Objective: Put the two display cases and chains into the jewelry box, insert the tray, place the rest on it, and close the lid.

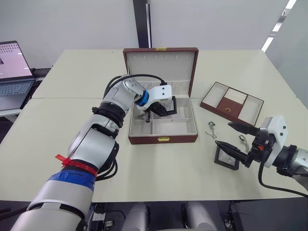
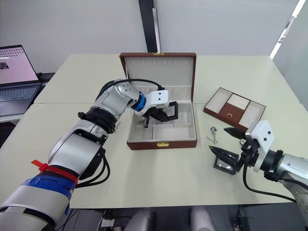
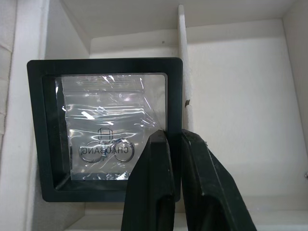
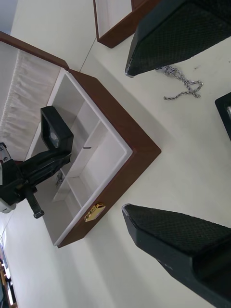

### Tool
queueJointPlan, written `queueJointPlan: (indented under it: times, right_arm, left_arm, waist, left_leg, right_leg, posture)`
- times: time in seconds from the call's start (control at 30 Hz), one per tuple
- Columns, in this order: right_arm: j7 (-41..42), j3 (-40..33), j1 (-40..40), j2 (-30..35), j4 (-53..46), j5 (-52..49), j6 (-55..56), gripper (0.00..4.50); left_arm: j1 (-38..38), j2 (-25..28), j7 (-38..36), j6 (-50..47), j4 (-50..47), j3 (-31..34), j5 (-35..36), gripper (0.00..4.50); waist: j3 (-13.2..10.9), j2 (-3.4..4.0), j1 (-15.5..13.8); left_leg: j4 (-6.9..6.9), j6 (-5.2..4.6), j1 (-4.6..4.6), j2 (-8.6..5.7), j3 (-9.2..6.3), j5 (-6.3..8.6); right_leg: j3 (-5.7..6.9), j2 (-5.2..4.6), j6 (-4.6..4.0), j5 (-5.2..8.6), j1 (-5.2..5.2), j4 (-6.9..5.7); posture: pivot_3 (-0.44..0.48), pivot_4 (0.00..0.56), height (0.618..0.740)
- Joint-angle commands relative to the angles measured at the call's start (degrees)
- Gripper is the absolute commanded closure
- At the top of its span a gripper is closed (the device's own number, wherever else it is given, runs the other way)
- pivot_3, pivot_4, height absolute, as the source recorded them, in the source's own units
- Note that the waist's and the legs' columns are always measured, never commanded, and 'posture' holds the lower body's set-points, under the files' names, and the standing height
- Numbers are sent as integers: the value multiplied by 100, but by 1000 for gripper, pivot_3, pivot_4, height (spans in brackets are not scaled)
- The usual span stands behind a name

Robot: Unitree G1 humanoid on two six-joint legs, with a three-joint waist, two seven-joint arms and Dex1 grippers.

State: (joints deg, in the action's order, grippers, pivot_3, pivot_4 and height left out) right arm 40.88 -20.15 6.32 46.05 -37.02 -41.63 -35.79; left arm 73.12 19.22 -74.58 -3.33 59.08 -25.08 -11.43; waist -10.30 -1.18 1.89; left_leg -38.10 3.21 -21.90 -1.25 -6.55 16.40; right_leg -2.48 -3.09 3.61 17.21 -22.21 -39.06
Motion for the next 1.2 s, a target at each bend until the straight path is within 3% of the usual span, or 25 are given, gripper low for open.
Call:
queueJointPlan:
  times: [0.03,0.23,0.27,0.7,0.93,1.17,1.2]
  right_arm:
    - [-47,-163,38,-14,-195,-69,26,0]
    - [-61,-145,17,-8,-172,-56,42,0]
    - [-60,-144,18,-7,-171,-56,46,0]
    - [-16,-143,-2,17,-110,-17,83,0]
    - [8,-139,-10,18,-98,-17,75,0]
    - [0,-167,19,-3,-115,-33,74,0]
    - [-5,-168,25,-10,-115,-32,75,0]
  left_arm:
    - [157,9,-43,75,-48,109,-52,4484]
    - [146,-17,-110,96,-117,203,20,4484]
    - [148,-22,-120,87,-131,226,33,3858]
    - [144,-38,-136,85,-189,337,64,12]
    - [148,-96,-82,94,-220,483,175,12]
    - [133,-32,-243,-246,-583,1286,930,12]
    - [14,-17,-192,-445,-772,1504,1150,195]
  waist:
    - [0,0,0]
    - [0,0,0]
    - [0,0,0]
    - [0,0,0]
    - [0,0,0]
    - [0,0,2]
    - [0,1,4]
  left_leg:
    - [0,0,0,0,0,0]
    - [0,0,0,0,0,0]
    - [0,0,0,0,0,0]
    - [0,0,0,0,0,0]
    - [0,0,0,0,0,0]
    - [0,0,0,1,-1,-1]
    - [0,0,0,1,-1,-1]
  right_leg:
    - [0,0,0,0,0,0]
    - [0,0,0,0,0,0]
    - [0,0,0,0,0,0]
    - [0,0,0,0,0,-1]
    - [0,0,0,0,0,-1]
    - [0,0,0,0,0,-1]
    - [0,0,0,0,0,-1]
  posture:
    - [0,150,740]
    - [0,150,740]
    - [0,150,740]
    - [0,150,740]
    - [0,150,740]
    - [0,150,740]
    - [0,150,740]
